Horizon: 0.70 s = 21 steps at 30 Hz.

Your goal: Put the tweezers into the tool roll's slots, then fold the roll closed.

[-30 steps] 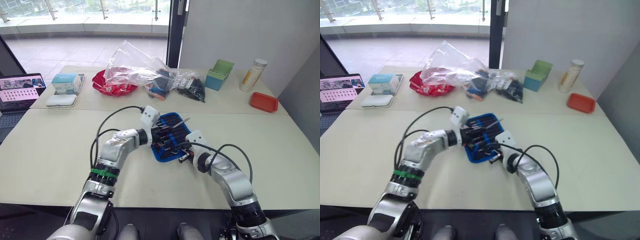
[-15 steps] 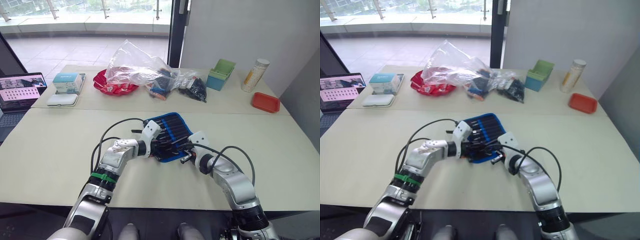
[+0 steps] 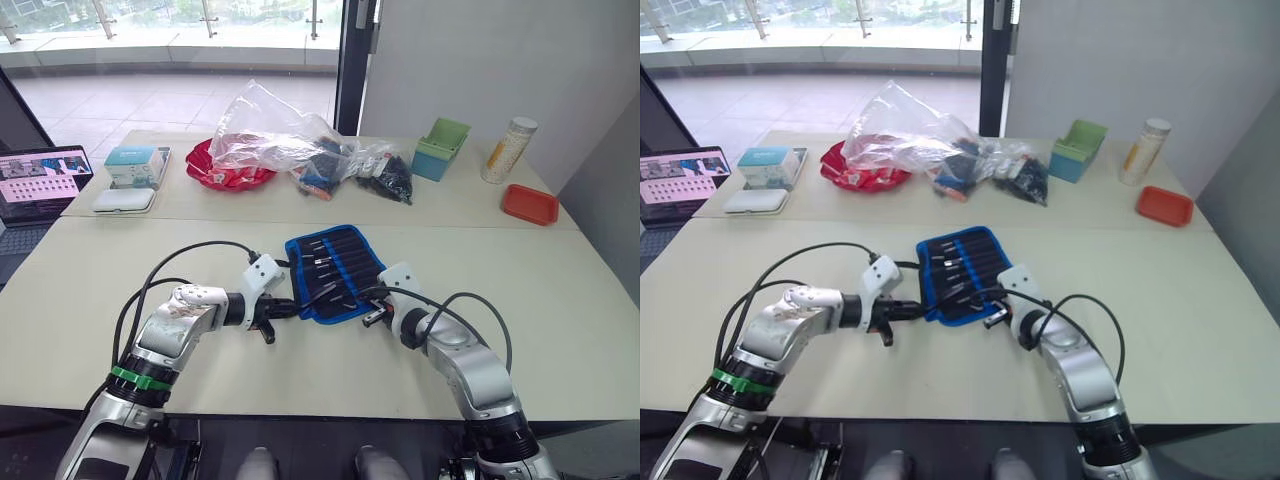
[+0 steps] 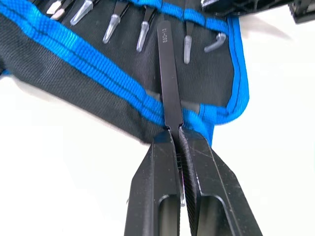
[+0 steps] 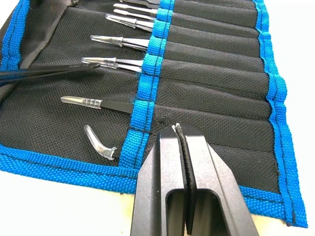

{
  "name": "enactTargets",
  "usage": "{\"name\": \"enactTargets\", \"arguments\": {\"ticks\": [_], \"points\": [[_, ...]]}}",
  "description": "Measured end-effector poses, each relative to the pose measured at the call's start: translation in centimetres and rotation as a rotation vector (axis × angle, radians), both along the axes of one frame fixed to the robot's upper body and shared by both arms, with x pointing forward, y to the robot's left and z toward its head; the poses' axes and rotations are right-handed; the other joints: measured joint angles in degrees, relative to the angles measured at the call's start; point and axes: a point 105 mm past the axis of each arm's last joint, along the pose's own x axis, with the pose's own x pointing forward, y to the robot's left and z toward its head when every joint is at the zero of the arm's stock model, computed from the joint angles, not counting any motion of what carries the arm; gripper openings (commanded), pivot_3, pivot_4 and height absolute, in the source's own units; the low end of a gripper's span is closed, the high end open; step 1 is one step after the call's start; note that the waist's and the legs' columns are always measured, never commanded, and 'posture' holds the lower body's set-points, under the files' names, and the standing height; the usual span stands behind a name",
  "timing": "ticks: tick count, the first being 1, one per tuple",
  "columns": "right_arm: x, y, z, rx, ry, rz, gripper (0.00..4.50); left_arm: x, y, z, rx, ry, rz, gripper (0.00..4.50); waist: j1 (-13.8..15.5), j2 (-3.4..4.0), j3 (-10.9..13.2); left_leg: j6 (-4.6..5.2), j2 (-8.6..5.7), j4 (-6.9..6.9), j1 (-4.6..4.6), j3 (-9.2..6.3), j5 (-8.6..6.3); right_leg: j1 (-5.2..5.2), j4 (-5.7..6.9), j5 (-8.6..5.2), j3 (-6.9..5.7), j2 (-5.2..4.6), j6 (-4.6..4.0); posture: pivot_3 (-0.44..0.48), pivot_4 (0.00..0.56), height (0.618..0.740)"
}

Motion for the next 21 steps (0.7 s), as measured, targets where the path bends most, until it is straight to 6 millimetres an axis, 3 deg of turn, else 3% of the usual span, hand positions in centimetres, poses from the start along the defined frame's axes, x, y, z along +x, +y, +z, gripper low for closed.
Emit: {"name": "enactTargets", "arguments": {"ticks": [13, 21], "points": [[0.0, 0.0, 0.0, 0.003, -0.003, -0.002, 0.0, 1.2, -1.2, 1.9, 0.075, 0.019, -0.03, 0.01, 0.0, -0.01, 0.0, 0.0, -0.01, 0.01, -0.06, 0.0, 0.0, -0.05, 0.02, 0.0, 0.01, 0.0, 0.0, 0.0, 0.15, 0.74], [-0.1, 0.1, 0.1, 0.009, -0.007, -0.013, 0.0, 1.1, -2.0, 5.0, 0.165, 0.03, -0.126, 0.01, 0.0, 0.0, 0.2, 0.0, -0.02, 0.0, -0.08, 0.0, 0.0, -0.07, 0.01, -0.03, 0.02, 0.01, 0.05, 0.0, 0.15, 0.74]]}}
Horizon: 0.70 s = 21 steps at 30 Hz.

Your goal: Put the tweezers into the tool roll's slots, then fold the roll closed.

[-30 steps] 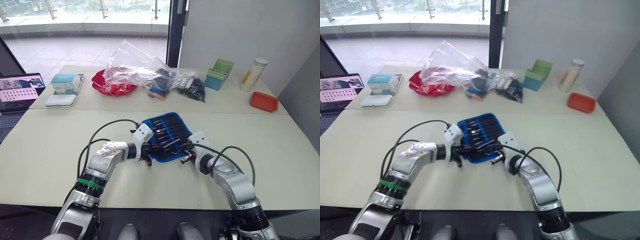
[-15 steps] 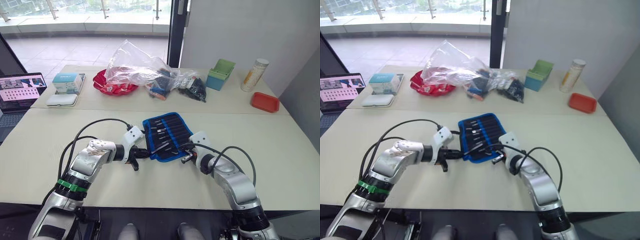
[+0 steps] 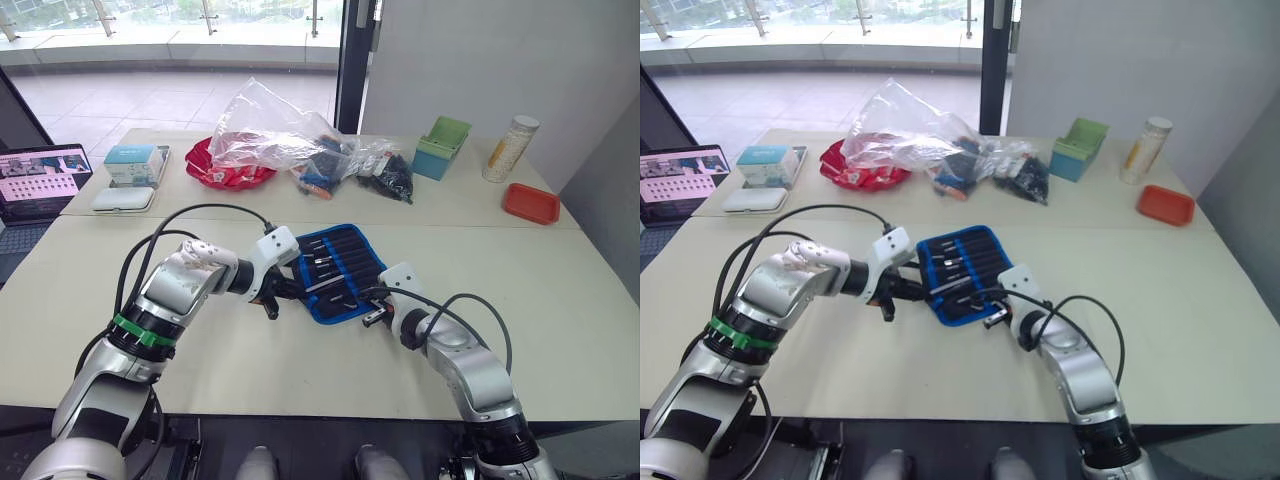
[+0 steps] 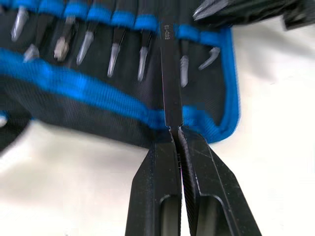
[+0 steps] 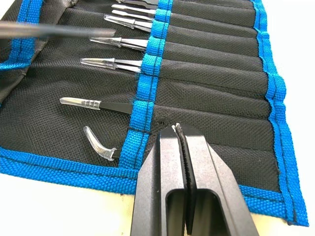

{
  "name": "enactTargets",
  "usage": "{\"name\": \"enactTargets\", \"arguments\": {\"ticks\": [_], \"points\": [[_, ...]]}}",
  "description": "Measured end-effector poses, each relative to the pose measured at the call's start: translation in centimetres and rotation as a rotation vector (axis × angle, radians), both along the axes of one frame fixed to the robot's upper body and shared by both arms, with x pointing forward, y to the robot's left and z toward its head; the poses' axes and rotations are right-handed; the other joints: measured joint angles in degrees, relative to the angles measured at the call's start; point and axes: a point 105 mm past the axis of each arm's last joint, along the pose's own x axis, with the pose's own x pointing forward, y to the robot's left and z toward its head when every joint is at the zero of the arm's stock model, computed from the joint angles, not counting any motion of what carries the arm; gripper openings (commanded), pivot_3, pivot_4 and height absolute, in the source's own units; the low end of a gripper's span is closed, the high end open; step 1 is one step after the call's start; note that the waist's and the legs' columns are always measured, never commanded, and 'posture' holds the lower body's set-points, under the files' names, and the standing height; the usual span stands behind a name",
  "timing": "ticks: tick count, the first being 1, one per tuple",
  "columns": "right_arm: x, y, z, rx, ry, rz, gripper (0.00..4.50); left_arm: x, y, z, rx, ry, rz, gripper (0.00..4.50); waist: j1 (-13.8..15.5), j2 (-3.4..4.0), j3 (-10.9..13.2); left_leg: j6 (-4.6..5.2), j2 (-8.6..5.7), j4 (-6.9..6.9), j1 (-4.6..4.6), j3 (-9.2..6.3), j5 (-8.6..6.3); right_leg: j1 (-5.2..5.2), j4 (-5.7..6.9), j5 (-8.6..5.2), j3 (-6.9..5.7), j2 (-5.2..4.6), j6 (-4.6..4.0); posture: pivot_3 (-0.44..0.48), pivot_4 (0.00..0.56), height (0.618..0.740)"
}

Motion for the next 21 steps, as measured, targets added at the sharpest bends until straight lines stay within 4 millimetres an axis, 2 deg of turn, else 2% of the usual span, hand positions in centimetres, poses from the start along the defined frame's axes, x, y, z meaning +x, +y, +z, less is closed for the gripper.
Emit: {"name": "enactTargets", "arguments": {"ticks": [4, 15, 21], "points": [[0.0, 0.1, 0.0, 0.005, 0.0, 0.0, 0.0, 0.5, -0.4, 0.8, 0.045, 0.0, -0.022, 0.01, -0.1, -0.01, 0.0, 0.0, 0.0, 0.0, -0.02, 0.0, 0.0, -0.02, 0.01, 0.0, 0.0, 0.01, 0.0, 0.0, 0.15, 0.74], [-0.1, 0.2, -0.1, 0.014, 0.004, -0.009, 0.0, 1.4, 0.3, 0.2, 0.255, 0.068, -0.038, 0.01, -0.1, 0.04, 0.1, 0.0, 0.0, 0.0, -0.08, 0.0, 0.0, -0.13, 0.06, -0.01, 0.02, 0.03, 0.01, 0.0, 0.15, 0.74], [-0.1, 0.1, -0.1, 0.016, 0.0, -0.015, 0.0, 1.4, 0.3, -0.5, 0.269, 0.095, -0.057, 0.01, 0.0, 0.03, 0.2, 0.0, -0.01, 0.12, -0.4, 0.01, 0.01, -0.51, 0.29, -0.01, 0.03, 0.03, 0.0, 0.0, 0.15, 0.74]]}}
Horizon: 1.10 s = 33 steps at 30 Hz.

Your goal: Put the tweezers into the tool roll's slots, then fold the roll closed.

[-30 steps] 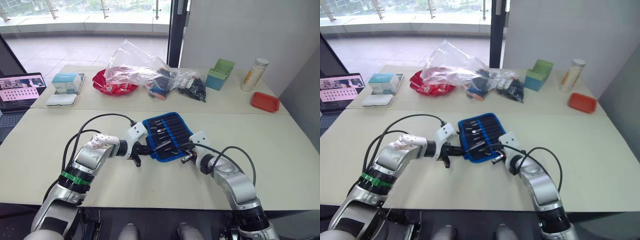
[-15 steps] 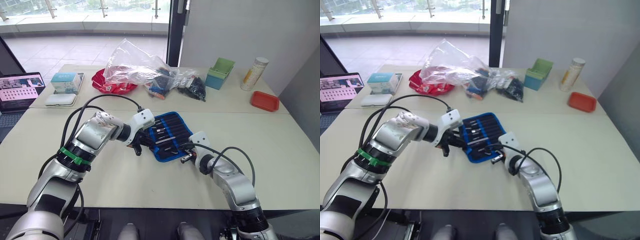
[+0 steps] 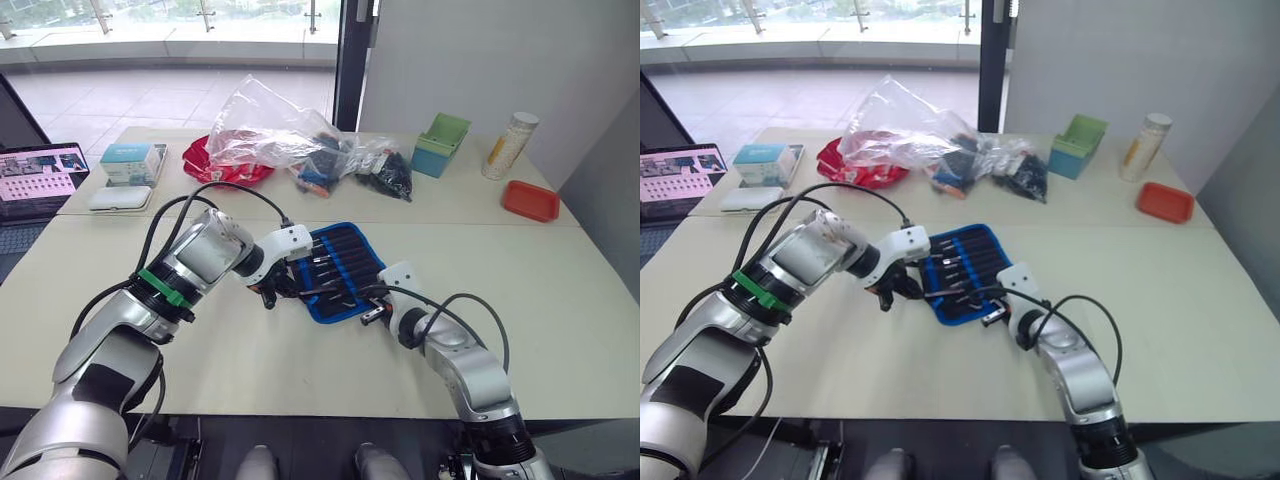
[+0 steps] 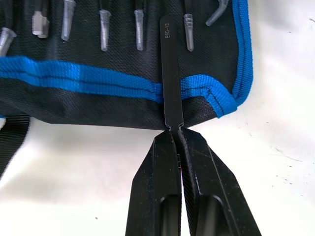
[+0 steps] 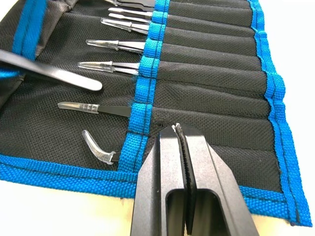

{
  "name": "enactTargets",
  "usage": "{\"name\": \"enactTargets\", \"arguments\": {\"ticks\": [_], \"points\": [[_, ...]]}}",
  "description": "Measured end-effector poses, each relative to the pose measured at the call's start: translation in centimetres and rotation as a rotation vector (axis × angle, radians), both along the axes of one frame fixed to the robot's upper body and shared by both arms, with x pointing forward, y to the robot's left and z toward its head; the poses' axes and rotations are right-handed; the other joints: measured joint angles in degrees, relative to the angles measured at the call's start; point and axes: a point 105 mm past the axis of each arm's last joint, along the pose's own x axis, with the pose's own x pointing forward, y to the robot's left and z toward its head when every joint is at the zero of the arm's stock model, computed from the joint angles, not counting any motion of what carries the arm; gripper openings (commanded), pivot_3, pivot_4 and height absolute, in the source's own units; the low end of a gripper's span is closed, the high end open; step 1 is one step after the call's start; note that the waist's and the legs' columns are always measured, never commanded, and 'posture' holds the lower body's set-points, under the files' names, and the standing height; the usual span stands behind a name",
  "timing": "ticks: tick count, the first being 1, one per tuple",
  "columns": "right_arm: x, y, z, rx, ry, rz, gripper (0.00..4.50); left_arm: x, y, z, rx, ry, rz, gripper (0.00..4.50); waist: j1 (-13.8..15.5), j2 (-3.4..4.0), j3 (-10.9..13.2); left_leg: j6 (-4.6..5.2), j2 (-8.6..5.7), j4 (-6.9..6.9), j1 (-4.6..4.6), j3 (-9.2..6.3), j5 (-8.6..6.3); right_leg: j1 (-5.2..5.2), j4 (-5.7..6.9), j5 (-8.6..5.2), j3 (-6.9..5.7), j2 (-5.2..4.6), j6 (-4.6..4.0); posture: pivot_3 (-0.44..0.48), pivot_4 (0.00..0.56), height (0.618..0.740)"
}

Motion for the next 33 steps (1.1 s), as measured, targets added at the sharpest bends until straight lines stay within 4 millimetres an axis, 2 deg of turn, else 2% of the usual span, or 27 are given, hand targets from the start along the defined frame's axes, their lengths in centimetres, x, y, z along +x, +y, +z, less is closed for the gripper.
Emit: {"name": "enactTargets", "arguments": {"ticks": [9, 20, 28, 33], "points": [[-0.1, 0.0, 0.1, 0.003, -0.006, -0.009, 0.0, 0.9, -1.7, 0.1, 0.003, -0.034, -0.031, 0.01, 0.0, 0.0, 0.0, -0.02, -0.01, 0.04, -0.19, 0.0, 0.02, -0.23, 0.15, 0.02, 0.0, 0.0, -0.02, 0.0, 0.15, 0.74], [-0.3, 0.0, 0.1, 0.006, -0.007, -0.017, 0.0, 1.7, -3.5, -0.9, 0.012, -0.066, -0.068, 0.01, 0.2, 0.0, 0.0, -0.02, -0.06, 0.05, -0.2, -0.01, 0.02, -0.23, 0.19, 0.02, 0.01, -0.02, -0.03, 0.0, 0.15, 0.74], [-0.7, -0.1, 0.0, -0.013, 0.005, -0.007, 0.0, 2.7, -6.6, -1.5, -0.034, -0.125, -0.116, 0.01, 0.6, 0.0, 0.0, -0.01, -0.14, 0.08, -0.21, -0.05, 0.02, -0.2, 0.22, 0.03, 0.01, -0.06, -0.03, 0.0, 0.15, 0.74], [-1.1, 0.0, -0.1, -0.015, 0.01, -0.008, 0.0, 3.4, -8.9, -2.0, -0.124, -0.156, -0.122, 0.01, 0.9, -0.02, 0.0, 0.0, -0.18, 0.16, -0.2, -0.06, 0.02, -0.14, 0.22, 0.03, 0.02, -0.09, -0.02, 0.0, 0.15, 0.74]]}}
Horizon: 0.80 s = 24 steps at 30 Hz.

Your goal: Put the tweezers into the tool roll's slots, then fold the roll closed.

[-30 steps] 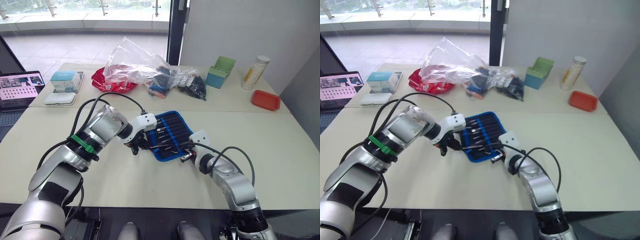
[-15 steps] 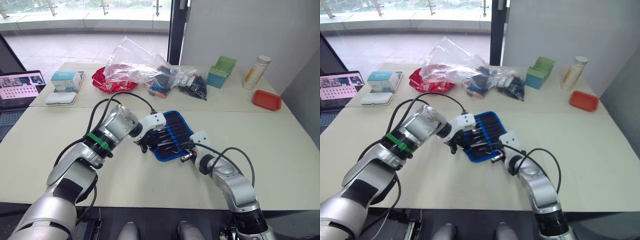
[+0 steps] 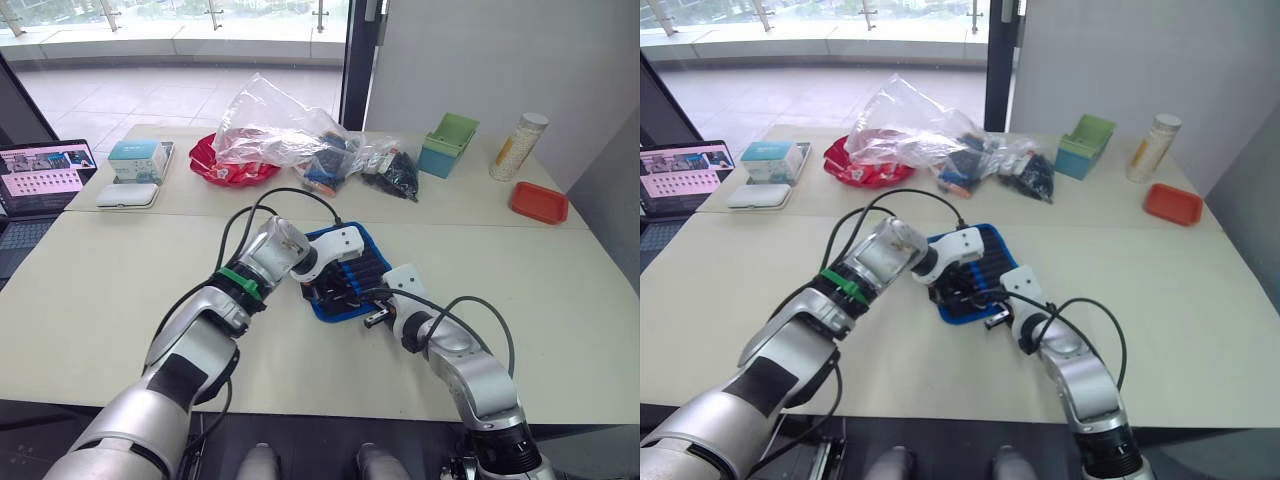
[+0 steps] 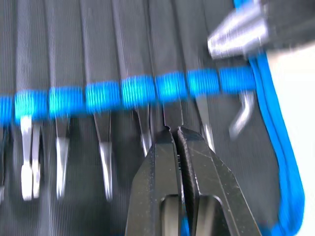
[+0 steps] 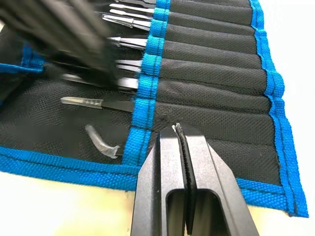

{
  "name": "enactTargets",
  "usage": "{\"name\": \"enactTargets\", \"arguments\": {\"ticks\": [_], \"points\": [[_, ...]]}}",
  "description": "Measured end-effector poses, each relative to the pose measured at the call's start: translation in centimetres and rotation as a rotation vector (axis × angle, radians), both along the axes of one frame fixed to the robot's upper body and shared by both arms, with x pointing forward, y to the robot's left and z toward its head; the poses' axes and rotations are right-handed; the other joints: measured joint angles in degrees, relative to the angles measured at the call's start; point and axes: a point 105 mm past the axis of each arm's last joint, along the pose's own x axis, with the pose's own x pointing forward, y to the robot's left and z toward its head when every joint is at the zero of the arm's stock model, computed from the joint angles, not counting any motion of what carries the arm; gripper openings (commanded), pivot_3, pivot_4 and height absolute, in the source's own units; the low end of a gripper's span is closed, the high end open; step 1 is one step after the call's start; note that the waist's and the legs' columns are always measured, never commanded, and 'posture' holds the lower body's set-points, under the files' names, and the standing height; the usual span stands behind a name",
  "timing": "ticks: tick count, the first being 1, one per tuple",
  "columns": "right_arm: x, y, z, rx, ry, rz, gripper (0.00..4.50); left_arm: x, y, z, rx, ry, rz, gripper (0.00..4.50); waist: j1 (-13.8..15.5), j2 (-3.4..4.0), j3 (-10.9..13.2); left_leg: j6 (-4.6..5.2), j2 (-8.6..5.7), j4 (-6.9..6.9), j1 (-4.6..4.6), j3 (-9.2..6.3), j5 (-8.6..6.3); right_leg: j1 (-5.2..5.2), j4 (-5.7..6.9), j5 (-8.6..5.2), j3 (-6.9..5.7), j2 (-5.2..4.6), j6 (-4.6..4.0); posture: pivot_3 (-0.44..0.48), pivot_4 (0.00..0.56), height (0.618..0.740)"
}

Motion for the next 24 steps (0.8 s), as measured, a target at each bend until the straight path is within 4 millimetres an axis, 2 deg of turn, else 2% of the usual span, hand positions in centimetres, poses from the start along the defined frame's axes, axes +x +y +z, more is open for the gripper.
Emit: {"name": "enactTargets", "arguments": {"ticks": [5, 9, 14, 19, 22, 23, 24], "points": [[-0.3, -0.1, -0.2, -0.004, 0.011, -0.004, 0.0, 0.2, -0.7, -0.5, -0.05, 0.006, -0.009, 0.01, 0.7, 0.01, 0.0, 0.0, -0.04, 0.19, 0.08, -0.05, 0.0, 0.23, -0.02, 0.0, 0.0, 0.0, 0.04, 0.0, 0.15, 0.74], [-0.4, 0.0, -0.2, -0.004, 0.012, 0.001, 0.0, 0.4, -0.2, -0.4, -0.048, 0.007, 0.007, 0.01, 0.6, 0.01, 0.0, 0.0, -0.04, 0.25, 0.08, -0.05, 0.0, 0.27, -0.02, -0.01, 0.02, 0.01, 0.09, 0.0, 0.15, 0.74], [-0.4, 0.5, -0.1, -0.002, 0.009, 0.02, 0.0, 0.2, 1.4, 0.5, -0.062, 0.016, 0.031, 1.58, 0.0, 0.02, 0.0, 0.0, -0.03, 0.16, 0.06, -0.07, 0.0, 0.12, 0.16, 0.0, 0.02, 0.01, 0.07, 0.0, 0.15, 0.74], [-0.4, 0.9, -0.1, 0.0, 0.012, 0.037, 0.0, -0.1, 4.8, 3.5, -0.148, -0.006, 0.107, 3.26, -1.0, 0.02, 0.0, 0.01, -0.05, 0.14, 0.1, -0.14, 0.0, 0.01, 0.63, 0.0, 0.02, 0.01, 0.06, 0.0, 0.15, 0.74], [-0.4, 0.9, -0.1, 0.0, 0.014, 0.039, 0.0, -1.3, 6.4, 4.6, -0.222, -0.006, 0.121, 4.23, -1.1, 0.02, 0.0, 0.01, -0.05, 0.15, 0.14, -0.15, 0.0, 0.01, 0.69, 0.0, 0.02, 0.01, 0.06, 0.0, 0.15, 0.74], [-0.3, 1.0, -0.1, 0.0, 0.014, 0.043, 0.0, -1.9, 7.1, 4.9, -0.263, -0.007, 0.123, 4.47, -1.1, 0.02, 0.0, 0.01, -0.05, 0.15, 0.14, -0.16, 0.0, 0.01, 0.69, 0.0, 0.01, 0.01, 0.06, 0.0, 0.15, 0.74], [-0.3, 1.1, -0.1, 0.0, 0.014, 0.047, 0.0, -2.5, 7.8, 5.1, -0.307, -0.02, 0.124, 4.47, -1.2, 0.04, 0.0, 0.01, -0.04, 0.15, 0.16, -0.16, 0.0, 0.01, 0.71, 0.0, 0.02, 0.01, 0.06, 0.0, 0.15, 0.74]]}}
